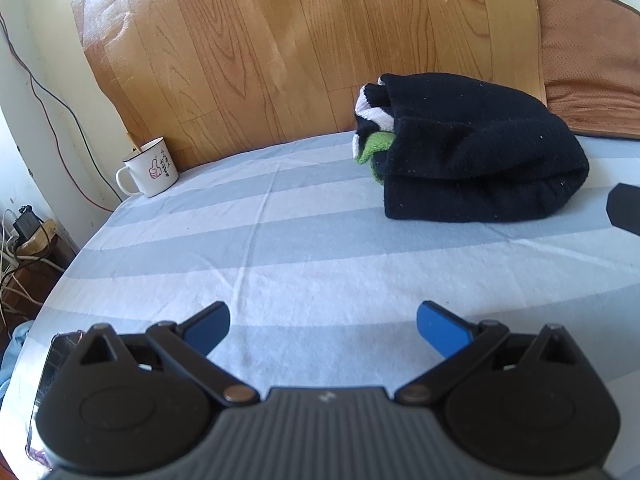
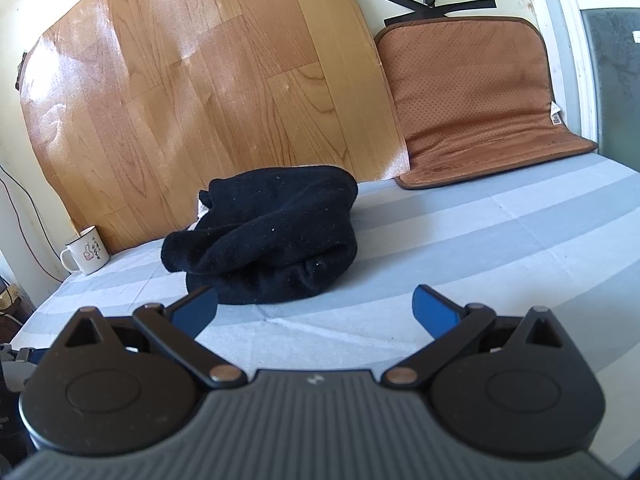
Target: Fold small clothes
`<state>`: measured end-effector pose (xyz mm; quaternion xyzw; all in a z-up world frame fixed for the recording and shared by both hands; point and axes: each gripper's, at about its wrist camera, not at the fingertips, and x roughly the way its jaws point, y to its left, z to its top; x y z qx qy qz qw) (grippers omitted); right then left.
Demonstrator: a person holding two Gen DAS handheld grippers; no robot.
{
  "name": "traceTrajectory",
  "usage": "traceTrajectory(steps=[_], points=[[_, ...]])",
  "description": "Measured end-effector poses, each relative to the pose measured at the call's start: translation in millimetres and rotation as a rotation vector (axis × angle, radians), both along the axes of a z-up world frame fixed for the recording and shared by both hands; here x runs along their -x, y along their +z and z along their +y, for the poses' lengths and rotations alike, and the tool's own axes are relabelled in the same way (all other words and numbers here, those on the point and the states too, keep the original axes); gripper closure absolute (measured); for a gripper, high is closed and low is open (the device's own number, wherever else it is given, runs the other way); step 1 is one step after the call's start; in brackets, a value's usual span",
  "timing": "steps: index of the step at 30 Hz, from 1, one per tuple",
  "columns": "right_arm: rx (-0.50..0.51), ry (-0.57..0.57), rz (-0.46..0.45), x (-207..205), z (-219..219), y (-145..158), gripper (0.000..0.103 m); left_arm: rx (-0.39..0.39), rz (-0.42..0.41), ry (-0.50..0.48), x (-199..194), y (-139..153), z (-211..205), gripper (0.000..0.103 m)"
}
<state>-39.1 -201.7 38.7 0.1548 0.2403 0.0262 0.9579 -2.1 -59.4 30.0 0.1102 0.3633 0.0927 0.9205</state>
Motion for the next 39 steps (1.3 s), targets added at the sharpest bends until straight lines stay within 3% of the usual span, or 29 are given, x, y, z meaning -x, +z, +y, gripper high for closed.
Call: traceTrajectory(steps=[9, 17, 23, 39], points=[[0.043, -0.035, 0.025, -5.3, -3.6, -9.9, 0.000, 0.071, -0.008, -0.092, -8.5, -8.7, -16.2, 0.000], [0.134, -0.075, 0.087, -33.0, -7.2, -30.6, 0.000, 0.052, -0.087, -0.110, -35.9, -28.2, -22.4, 0.000], [0.139, -0.057, 0.140, -50.0, -1.4, -34.5, 0.000, 0.019, -0.101, -0.154, -40.1, -30.0, -28.5, 0.000], [0.160, -0.070, 0.122, -48.4, 18.5, -32.3, 0.000, 0.191, -0.058, -0.153, -42.4, -29.3, -2.7, 0.000]])
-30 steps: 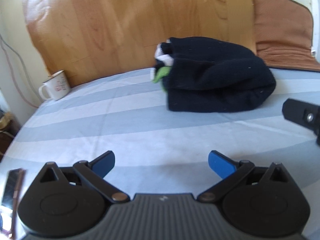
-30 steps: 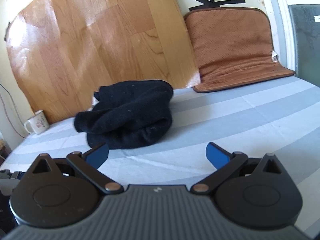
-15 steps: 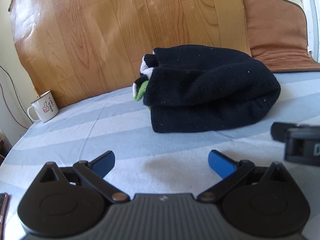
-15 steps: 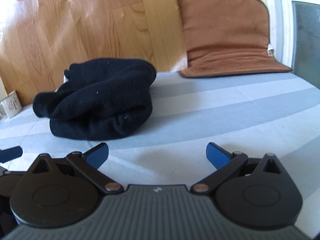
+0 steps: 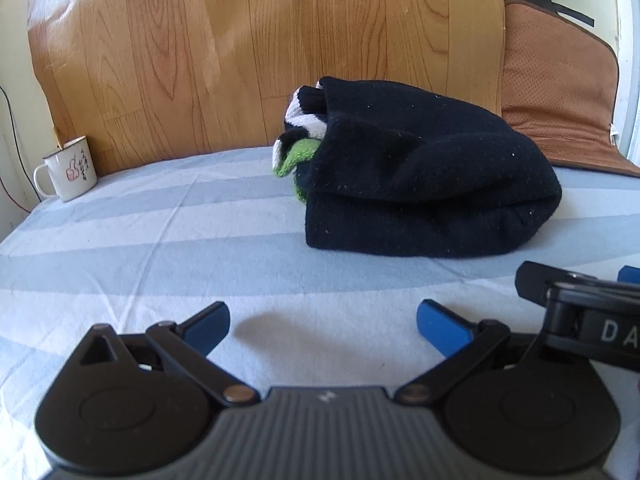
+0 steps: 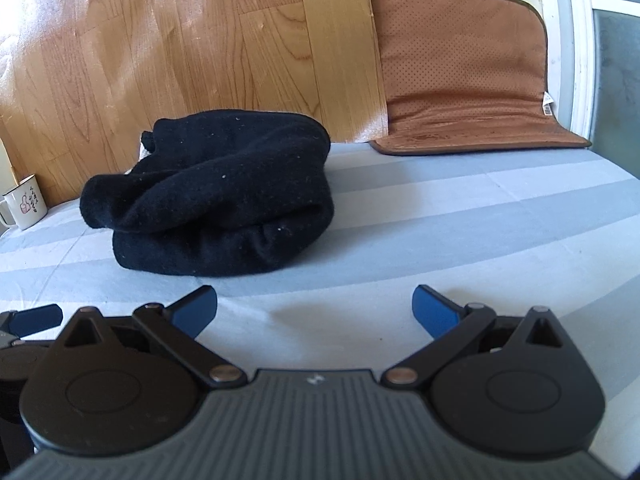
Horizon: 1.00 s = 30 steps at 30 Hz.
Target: Fold small clothes
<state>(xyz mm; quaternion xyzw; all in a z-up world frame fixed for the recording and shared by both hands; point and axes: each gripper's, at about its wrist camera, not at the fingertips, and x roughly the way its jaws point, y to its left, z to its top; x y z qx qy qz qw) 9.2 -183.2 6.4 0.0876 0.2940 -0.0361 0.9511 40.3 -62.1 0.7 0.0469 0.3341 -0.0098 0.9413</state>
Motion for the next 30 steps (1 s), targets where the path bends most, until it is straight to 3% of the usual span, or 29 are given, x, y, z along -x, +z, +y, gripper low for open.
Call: traceTrajectory(steps=[8, 13, 16, 20, 24, 27, 30], points=[[0.008, -0.007, -0.056, 5.4, 9.3, 3.9, 0.000, 0.037, 0.038, -0.036, -1.2, 2.2, 8.2, 0.000], [0.021, 0.008, -0.068, 0.5, 18.7, 8.5, 0.000, 0.033, 0.024, -0.004, -3.0, 6.7, 16.5, 0.000], [0.068, 0.037, -0.108, -0.7, 22.5, 17.1, 0.000, 0.073, 0.028, 0.027, -5.7, 9.9, 28.1, 0.000], [0.157, 0.141, -0.201, -2.3, 30.7, 33.6, 0.000, 0.125, 0.005, 0.115, -8.7, 17.4, 51.6, 0.000], [0.286, 0.322, -0.221, -16.5, 56.4, 43.0, 0.006, 0.170, -0.021, 0.192, -10.4, 24.5, 72.7, 0.000], [0.371, 0.424, -0.195, -34.4, 73.3, 42.7, 0.015, 0.171, -0.033, 0.249, -14.1, 26.6, 86.8, 0.000], [0.382, 0.500, -0.118, -62.1, 79.7, 39.4, 0.020, 0.203, -0.030, 0.312, -18.7, 26.9, 104.9, 0.000]])
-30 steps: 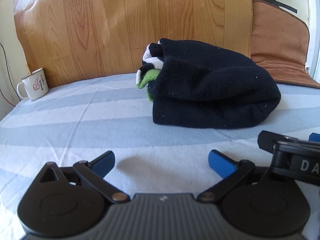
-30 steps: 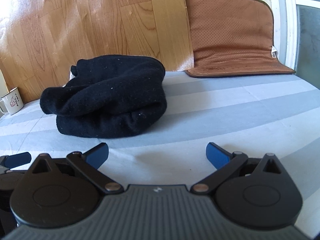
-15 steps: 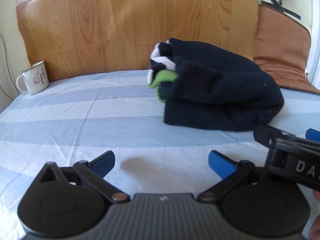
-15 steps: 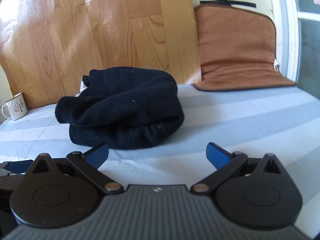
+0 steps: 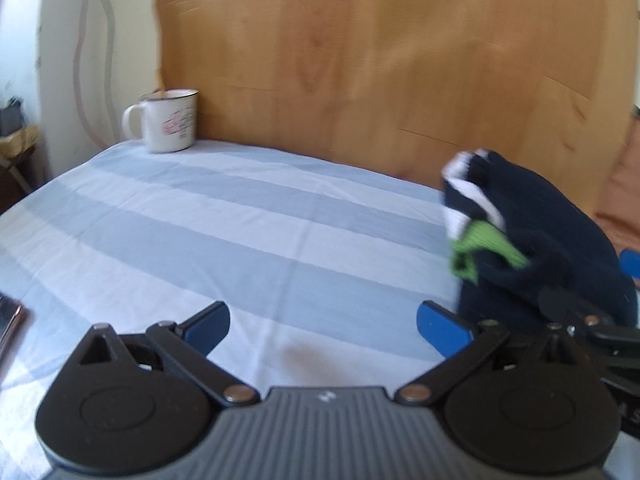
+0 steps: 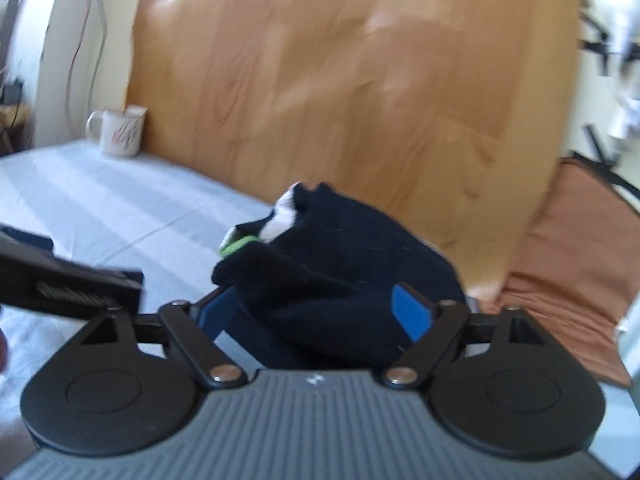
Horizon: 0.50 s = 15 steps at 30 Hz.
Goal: Fold small clothes
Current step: 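Close both grippers on opposite sides of the sweater bundle and lift it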
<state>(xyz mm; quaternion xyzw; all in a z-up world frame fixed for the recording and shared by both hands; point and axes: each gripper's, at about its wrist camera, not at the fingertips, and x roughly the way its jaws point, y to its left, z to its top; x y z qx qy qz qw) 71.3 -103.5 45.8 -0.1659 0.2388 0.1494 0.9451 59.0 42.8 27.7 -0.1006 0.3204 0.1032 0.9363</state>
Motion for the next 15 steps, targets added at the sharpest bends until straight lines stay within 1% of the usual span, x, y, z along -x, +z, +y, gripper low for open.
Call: traceTrajectory(steps=[1, 2, 3, 4, 5, 6, 7, 9, 10, 13, 15], points=[[0.015, 0.012, 0.023, -6.7, 2.6, -1.9, 0.021, 0.010, 0.001, 0.027, -0.4, 0.0, 7.1, 0.000], [0.033, 0.022, 0.042, -15.1, 4.2, -4.3, 0.027, 0.020, 0.002, 0.054, -1.1, -0.2, 13.0, 0.000], [0.043, 0.028, 0.058, -21.1, 4.3, -5.8, 0.048, 0.033, 0.004, 0.074, -2.1, -0.7, 18.2, 0.000], [0.021, 0.035, 0.075, -24.9, 3.0, -4.2, 0.059, 0.046, 0.005, 0.087, -3.1, -1.4, 21.6, 0.000], [-0.038, 0.034, 0.085, -26.0, -1.9, 2.0, 0.075, 0.055, 0.006, 0.093, -3.9, -2.1, 23.7, 0.000], [-0.092, 0.007, 0.071, -24.2, -7.7, 10.3, 0.079, 0.059, 0.006, 0.092, -3.6, -2.7, 24.2, 0.000], [-0.131, -0.026, 0.031, -21.1, -12.3, 19.2, 0.079, 0.059, 0.006, 0.083, -3.1, -3.3, 23.2, 0.000], [-0.158, -0.096, -0.055, -16.5, -24.1, 33.5, 0.080, 0.058, 0.004, 0.054, -2.1, -4.1, 18.0, 0.000], [-0.162, -0.112, -0.070, -16.5, -27.8, 36.8, 0.080, 0.058, 0.003, 0.037, -3.0, -4.1, 14.5, 0.000], [-0.172, -0.114, -0.036, -20.9, -39.7, 36.6, 0.080, 0.075, 0.023, -0.048, -15.7, -0.8, 0.8, 0.000], [-0.187, -0.090, -0.011, -21.7, -45.1, 33.3, 0.077, 0.101, 0.054, -0.138, -34.6, 3.7, -6.4, 0.000]])
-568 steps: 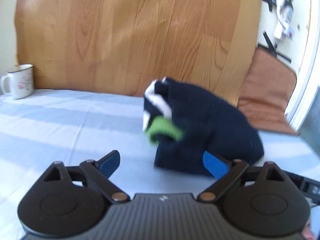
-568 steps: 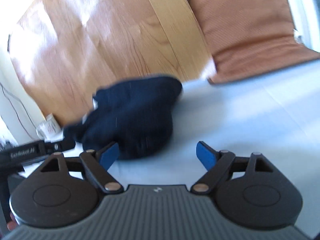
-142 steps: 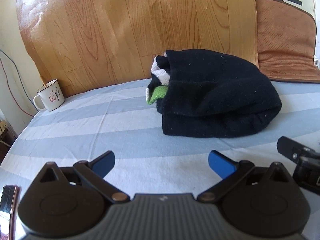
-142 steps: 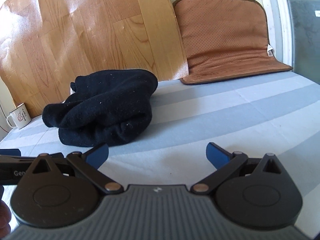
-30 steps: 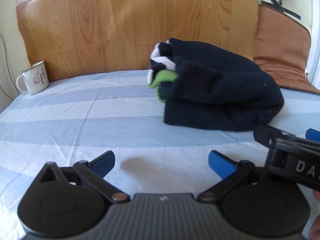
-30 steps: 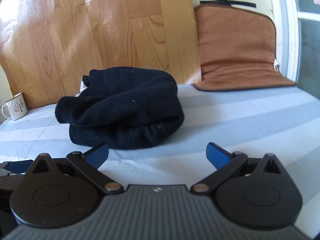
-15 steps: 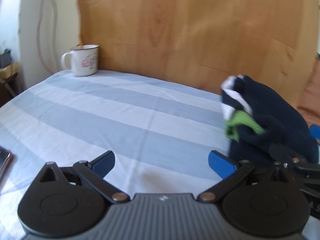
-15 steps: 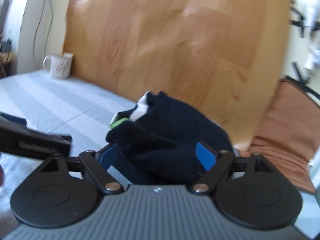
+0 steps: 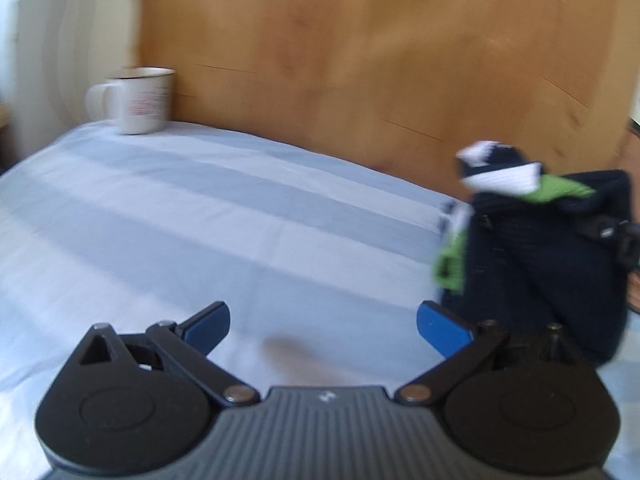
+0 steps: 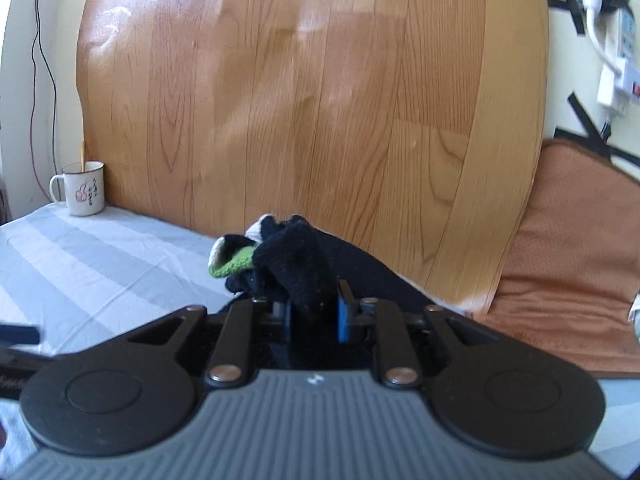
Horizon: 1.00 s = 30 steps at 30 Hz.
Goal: Fold small clothes
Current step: 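Close both grippers on opposite sides of the sweater bundle and lift it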
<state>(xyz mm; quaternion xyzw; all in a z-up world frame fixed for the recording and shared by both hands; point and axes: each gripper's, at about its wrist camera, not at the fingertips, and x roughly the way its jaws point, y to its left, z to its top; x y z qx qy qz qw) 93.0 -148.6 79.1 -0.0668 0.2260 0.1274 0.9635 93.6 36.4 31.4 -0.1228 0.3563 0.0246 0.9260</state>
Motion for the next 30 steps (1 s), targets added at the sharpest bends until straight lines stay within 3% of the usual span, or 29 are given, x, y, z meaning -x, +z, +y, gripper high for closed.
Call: traceTrajectory(steps=[1, 2, 4, 6, 7, 11, 15, 17, 20, 24, 26, 28, 30], points=[[-0.003, 0.020, 0.017, -1.4, -1.8, -2.7, 0.076, 0.020, 0.015, -0.048, -11.5, 2.0, -2.2, 0.000], [0.005, 0.047, 0.050, -4.1, -1.5, -7.9, 0.064, 0.038, 0.029, -0.087, -22.9, 2.7, -4.3, 0.000], [0.064, 0.111, 0.163, -9.6, 4.8, -22.2, 0.050, 0.073, 0.076, -0.147, -42.8, 3.1, -6.0, 0.000], [0.107, 0.171, 0.169, -1.6, 6.2, -29.0, 0.046, 0.128, 0.084, -0.202, -50.0, 6.9, 0.1, 0.000], [0.101, 0.205, 0.161, 5.1, 3.1, -25.7, 0.045, 0.141, 0.051, -0.200, -47.5, 10.8, 6.3, 0.000], [-0.195, 0.251, 0.150, 15.3, -47.5, 6.4, 0.023, 0.134, -0.022, -0.148, -48.9, 20.4, 24.4, 0.000], [-0.452, 0.075, 0.170, -1.1, -110.6, 9.8, 0.014, 0.184, 0.035, -0.235, -71.0, 22.1, 19.4, 0.000], [-0.557, -0.049, 0.239, -16.5, -136.6, -7.3, 0.013, 0.235, 0.082, -0.303, -84.6, 20.4, 10.3, 0.000], [-0.696, -0.112, 0.360, -33.7, -157.1, -39.2, 0.013, 0.314, 0.146, -0.374, -104.9, 11.7, -1.8, 0.000], [-0.744, -0.083, 0.465, -50.1, -151.4, -69.9, 0.011, 0.363, 0.191, -0.398, -122.1, -7.2, -14.2, 0.000], [-0.753, -0.039, 0.440, -55.5, -145.3, -72.5, 0.010, 0.395, 0.243, -0.408, -127.7, -20.5, -19.6, 0.000], [-0.748, -0.003, 0.435, -63.2, -136.3, -75.2, 0.010, 0.365, 0.209, -0.419, -123.9, -20.4, -24.3, 0.000], [-0.741, 0.035, 0.460, -72.5, -120.2, -79.3, 0.027, 0.339, 0.193, -0.440, -120.3, -20.6, -31.6, 0.003]])
